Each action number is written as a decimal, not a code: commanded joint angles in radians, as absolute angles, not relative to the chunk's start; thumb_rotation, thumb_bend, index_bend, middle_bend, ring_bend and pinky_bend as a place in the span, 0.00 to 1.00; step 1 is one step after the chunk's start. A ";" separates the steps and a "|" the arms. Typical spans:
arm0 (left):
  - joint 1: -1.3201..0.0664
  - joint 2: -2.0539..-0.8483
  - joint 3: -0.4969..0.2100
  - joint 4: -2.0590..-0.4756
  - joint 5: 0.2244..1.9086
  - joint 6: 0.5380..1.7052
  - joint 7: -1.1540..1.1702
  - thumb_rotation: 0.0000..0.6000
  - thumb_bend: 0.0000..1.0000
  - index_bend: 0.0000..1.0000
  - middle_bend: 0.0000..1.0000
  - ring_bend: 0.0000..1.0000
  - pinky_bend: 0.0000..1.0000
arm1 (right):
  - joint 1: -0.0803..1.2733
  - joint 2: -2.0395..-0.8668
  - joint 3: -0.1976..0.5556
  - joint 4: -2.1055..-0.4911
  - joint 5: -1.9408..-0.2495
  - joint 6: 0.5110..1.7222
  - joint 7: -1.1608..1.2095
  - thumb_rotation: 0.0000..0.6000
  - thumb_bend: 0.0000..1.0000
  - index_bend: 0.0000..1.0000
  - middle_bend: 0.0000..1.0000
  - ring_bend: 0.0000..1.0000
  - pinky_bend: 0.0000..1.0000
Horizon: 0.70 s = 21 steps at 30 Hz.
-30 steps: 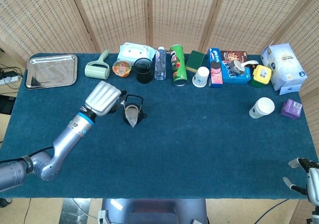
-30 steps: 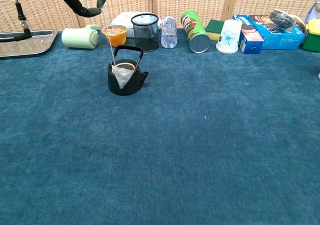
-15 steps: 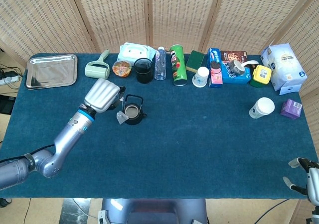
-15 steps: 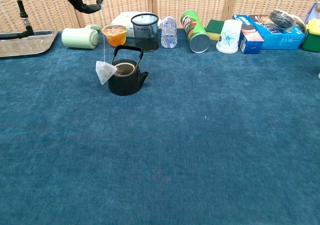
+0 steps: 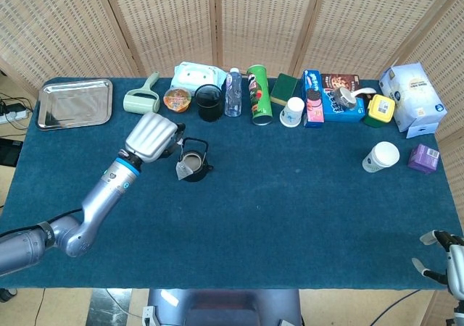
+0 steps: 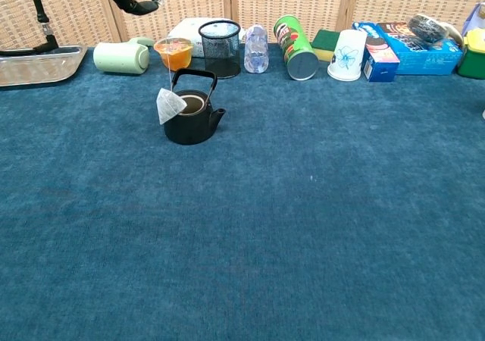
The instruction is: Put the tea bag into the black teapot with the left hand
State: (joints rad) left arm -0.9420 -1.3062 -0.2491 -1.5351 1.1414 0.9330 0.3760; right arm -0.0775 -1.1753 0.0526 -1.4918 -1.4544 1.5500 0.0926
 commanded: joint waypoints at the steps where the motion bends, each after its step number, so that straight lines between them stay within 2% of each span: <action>1: -0.947 -1.310 -0.252 -1.530 1.139 0.932 0.375 1.00 0.49 0.58 1.00 0.99 0.91 | -0.078 -1.175 0.053 -1.493 -1.454 1.551 0.092 1.00 0.21 0.44 0.47 0.45 0.37; 21: -0.972 -1.326 -0.252 -1.493 1.112 0.915 0.379 1.00 0.49 0.58 1.00 0.99 0.91 | -0.080 -1.172 0.058 -1.497 -1.442 1.546 0.087 1.00 0.21 0.44 0.47 0.46 0.37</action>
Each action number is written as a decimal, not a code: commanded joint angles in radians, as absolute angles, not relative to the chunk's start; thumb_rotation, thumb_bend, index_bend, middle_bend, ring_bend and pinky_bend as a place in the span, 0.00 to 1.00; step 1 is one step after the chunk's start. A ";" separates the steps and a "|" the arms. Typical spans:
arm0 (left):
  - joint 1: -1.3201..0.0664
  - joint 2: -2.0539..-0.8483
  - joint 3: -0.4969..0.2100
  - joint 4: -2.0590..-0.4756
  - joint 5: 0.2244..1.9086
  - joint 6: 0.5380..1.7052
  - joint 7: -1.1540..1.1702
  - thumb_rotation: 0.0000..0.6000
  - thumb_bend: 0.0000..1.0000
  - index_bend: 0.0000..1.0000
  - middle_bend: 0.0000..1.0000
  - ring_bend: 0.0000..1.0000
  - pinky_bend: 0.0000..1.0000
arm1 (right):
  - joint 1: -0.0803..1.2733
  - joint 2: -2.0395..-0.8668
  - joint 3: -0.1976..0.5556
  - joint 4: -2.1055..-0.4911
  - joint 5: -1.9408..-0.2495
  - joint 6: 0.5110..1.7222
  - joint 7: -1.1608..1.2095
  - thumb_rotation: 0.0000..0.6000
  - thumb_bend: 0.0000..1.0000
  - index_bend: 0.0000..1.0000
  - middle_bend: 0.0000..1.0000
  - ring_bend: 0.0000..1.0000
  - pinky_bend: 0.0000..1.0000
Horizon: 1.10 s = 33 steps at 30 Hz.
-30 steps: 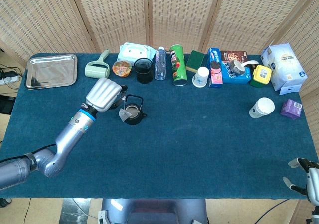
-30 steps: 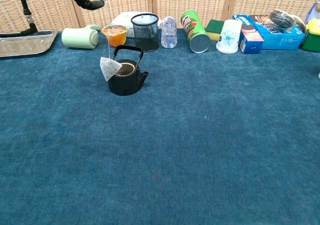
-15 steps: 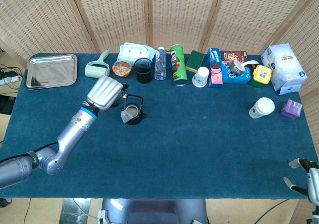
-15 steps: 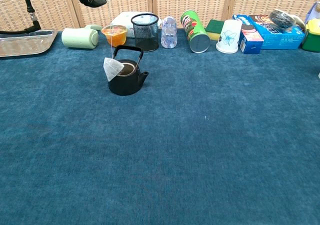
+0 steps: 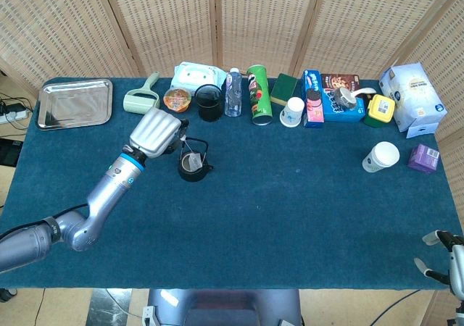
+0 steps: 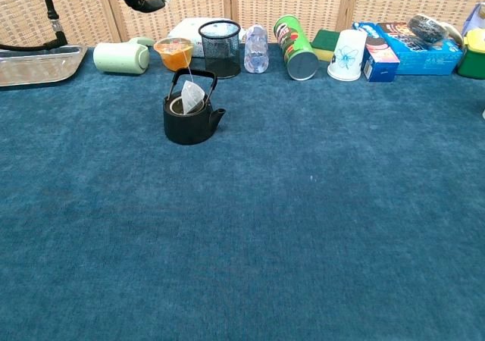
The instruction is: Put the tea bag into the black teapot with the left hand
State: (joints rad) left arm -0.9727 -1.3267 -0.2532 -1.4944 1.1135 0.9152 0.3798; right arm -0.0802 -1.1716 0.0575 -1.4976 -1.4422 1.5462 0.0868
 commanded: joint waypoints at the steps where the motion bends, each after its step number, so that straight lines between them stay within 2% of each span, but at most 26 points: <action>1: -0.971 -1.325 -0.251 -1.492 1.111 0.915 0.379 1.00 0.49 0.58 1.00 0.99 0.91 | -0.079 -1.172 0.058 -1.497 -1.442 1.545 0.087 1.00 0.21 0.44 0.47 0.46 0.37; 33: -0.944 -1.309 -0.232 -1.470 1.112 0.932 0.357 1.00 0.49 0.58 1.00 0.99 0.91 | -0.079 -1.172 0.058 -1.503 -1.443 1.544 0.079 1.00 0.21 0.44 0.47 0.46 0.37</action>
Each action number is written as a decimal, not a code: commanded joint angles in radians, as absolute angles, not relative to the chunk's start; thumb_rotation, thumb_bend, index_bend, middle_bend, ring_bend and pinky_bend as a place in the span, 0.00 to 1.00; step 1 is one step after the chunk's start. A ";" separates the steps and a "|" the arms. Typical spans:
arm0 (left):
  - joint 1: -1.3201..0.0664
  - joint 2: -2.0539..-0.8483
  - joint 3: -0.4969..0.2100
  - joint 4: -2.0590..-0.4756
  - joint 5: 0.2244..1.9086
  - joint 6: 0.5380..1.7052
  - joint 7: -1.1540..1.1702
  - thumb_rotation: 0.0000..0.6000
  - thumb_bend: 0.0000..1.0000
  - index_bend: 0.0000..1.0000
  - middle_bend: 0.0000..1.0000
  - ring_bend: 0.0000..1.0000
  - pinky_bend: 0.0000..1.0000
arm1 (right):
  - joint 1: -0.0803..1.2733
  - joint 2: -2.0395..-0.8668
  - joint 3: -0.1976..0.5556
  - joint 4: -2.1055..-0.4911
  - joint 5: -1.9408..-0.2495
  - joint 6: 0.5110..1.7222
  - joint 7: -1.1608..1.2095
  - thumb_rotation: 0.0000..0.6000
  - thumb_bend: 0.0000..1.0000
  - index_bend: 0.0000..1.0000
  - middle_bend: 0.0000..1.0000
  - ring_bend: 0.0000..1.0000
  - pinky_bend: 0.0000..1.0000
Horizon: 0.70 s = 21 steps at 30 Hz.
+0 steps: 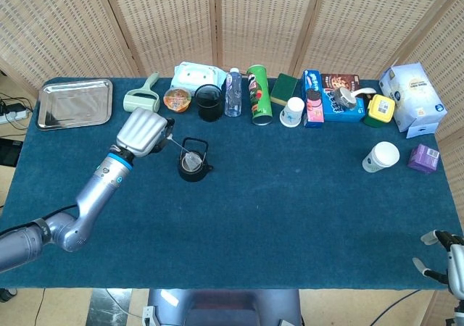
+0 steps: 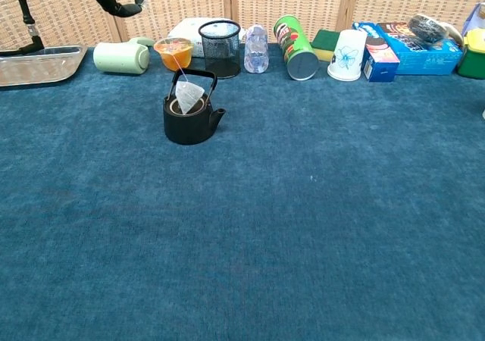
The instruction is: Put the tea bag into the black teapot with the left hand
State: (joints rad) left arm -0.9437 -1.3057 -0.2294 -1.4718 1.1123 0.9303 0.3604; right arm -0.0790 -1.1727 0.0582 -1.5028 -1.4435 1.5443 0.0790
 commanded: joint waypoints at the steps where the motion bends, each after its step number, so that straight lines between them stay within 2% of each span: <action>1: -0.945 -1.308 -0.232 -1.469 1.110 0.929 0.358 1.00 0.49 0.58 1.00 0.99 0.91 | -0.079 -1.172 0.058 -1.504 -1.443 1.544 0.078 1.00 0.21 0.44 0.47 0.46 0.37; 15: -0.944 -1.311 -0.234 -1.451 1.097 0.928 0.362 1.00 0.49 0.58 1.00 0.99 0.91 | -0.078 -1.169 0.059 -1.509 -1.441 1.540 0.073 1.00 0.21 0.44 0.47 0.46 0.37; 18: -0.945 -1.306 -0.217 -1.458 1.094 0.904 0.375 1.00 0.46 0.58 1.00 0.99 0.91 | -0.079 -1.170 0.058 -1.510 -1.441 1.541 0.073 1.00 0.21 0.44 0.47 0.46 0.37; 21: -0.942 -1.302 -0.215 -1.468 1.090 0.905 0.381 1.00 0.39 0.58 1.00 0.99 0.91 | -0.080 -1.170 0.057 -1.510 -1.443 1.543 0.074 1.00 0.21 0.44 0.47 0.46 0.37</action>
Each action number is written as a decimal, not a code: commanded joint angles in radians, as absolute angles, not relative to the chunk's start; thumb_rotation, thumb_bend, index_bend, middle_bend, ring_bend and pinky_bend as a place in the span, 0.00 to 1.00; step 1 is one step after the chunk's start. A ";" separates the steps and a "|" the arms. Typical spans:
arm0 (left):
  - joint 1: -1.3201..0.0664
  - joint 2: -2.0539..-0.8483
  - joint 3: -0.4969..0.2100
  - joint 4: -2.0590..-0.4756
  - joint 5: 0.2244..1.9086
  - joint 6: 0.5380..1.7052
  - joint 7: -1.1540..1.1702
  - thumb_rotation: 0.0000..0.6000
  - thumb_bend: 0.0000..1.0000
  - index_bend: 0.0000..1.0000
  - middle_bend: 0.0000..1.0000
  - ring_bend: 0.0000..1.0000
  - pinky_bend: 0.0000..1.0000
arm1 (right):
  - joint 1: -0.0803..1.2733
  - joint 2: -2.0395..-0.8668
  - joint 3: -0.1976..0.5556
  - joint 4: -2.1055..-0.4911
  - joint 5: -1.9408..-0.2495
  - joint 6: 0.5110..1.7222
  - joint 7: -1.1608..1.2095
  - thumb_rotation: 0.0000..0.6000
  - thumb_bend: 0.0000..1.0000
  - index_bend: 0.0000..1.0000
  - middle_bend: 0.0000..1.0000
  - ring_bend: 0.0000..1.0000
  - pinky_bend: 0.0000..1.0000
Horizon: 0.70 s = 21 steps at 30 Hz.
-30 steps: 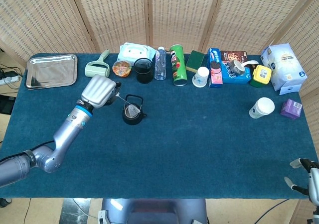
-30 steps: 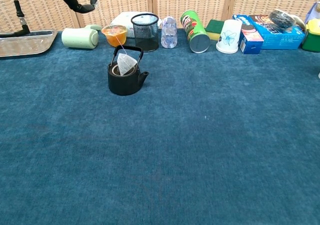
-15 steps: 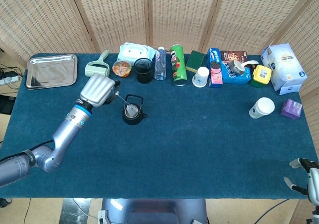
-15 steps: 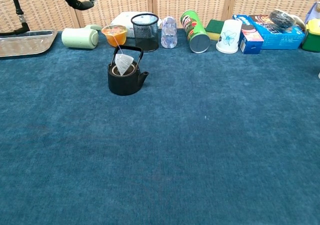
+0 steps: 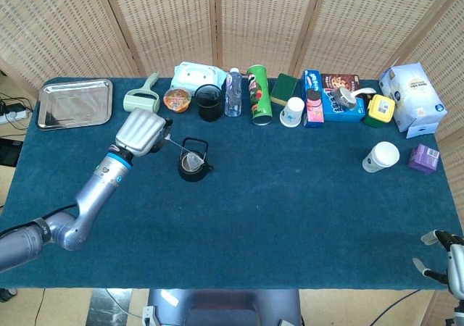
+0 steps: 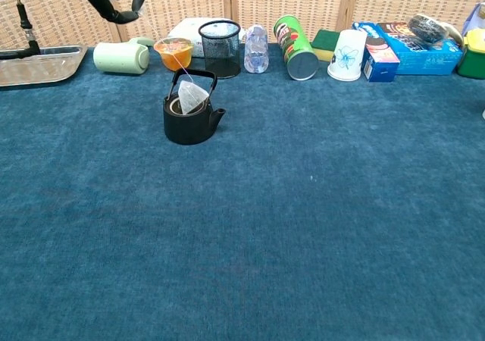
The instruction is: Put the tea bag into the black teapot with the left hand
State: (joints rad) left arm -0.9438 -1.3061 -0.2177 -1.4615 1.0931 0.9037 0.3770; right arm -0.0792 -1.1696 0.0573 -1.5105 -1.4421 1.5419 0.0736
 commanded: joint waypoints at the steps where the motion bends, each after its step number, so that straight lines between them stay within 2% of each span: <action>1: -0.941 -1.298 -0.213 -1.474 1.086 0.904 0.384 1.00 0.37 0.58 1.00 0.99 0.91 | -0.080 -1.169 0.057 -1.511 -1.444 1.545 0.074 1.00 0.21 0.44 0.47 0.46 0.37; 6: -0.932 -1.276 -0.206 -1.503 1.073 0.905 0.400 1.00 0.31 0.41 1.00 0.99 0.91 | -0.082 -1.168 0.057 -1.512 -1.446 1.550 0.075 1.00 0.21 0.44 0.47 0.46 0.37; 9: -0.923 -1.260 -0.203 -1.522 1.066 0.914 0.409 1.00 0.24 0.34 1.00 0.97 0.91 | -0.083 -1.168 0.055 -1.512 -1.450 1.551 0.076 1.00 0.21 0.44 0.47 0.46 0.37; 14: -0.902 -1.236 -0.199 -1.553 1.065 0.942 0.413 1.00 0.19 0.32 0.94 0.87 0.90 | -0.082 -1.167 0.055 -1.513 -1.454 1.553 0.076 1.00 0.21 0.44 0.47 0.46 0.37; 21: -0.849 -1.180 -0.184 -1.634 1.072 0.991 0.399 1.00 0.16 0.32 0.90 0.82 0.86 | -0.079 -1.164 0.055 -1.516 -1.461 1.553 0.073 1.00 0.21 0.44 0.47 0.46 0.38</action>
State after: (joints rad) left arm -0.8654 -1.1968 -0.1903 -1.6121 1.0685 0.9773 0.4056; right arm -0.0786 -1.1638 0.0547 -1.5162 -1.4614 1.5530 0.0735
